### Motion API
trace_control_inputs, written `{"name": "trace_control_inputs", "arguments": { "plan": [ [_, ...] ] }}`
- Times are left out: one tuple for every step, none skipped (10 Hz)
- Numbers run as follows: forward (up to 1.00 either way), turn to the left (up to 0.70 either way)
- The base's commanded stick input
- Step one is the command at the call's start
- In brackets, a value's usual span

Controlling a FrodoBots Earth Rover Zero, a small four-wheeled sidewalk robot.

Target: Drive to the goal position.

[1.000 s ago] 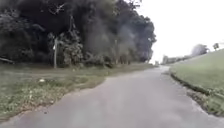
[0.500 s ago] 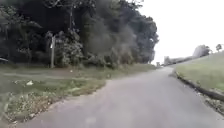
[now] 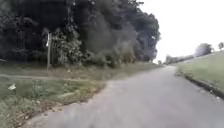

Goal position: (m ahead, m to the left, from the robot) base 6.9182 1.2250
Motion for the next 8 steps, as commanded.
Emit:
{"name": "trace_control_inputs", "arguments": {
  "plan": [
    [1.00,-0.40],
    [1.00,-0.40],
    [1.00,-0.40],
    [1.00,-0.40],
    [1.00,-0.40],
    [1.00,-0.40],
    [1.00,-0.40],
    [1.00,-0.39]
  ]
}}
